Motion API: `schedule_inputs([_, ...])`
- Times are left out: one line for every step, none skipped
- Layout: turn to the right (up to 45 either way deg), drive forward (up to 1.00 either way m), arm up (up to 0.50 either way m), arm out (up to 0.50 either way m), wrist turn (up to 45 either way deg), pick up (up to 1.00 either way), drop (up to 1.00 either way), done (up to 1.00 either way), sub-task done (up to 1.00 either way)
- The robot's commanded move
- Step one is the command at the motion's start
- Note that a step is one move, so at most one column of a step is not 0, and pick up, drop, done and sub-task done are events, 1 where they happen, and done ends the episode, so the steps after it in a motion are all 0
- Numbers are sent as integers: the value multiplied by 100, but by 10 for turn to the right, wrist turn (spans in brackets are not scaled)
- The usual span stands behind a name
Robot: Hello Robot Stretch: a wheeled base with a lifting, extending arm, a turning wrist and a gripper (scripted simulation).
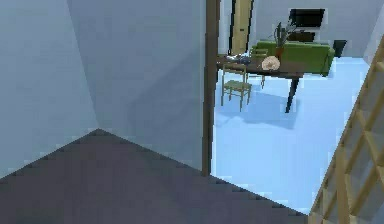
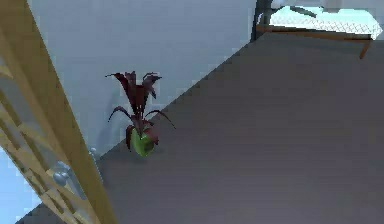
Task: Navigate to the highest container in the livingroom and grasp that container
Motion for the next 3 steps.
schedule_inputs([0,50,0,0,0,0,0,0,0])
schedule_inputs([300,0,0,0,0,0,0,0,0])
schedule_inputs([0,100,0,0,0,0,0,0,0])
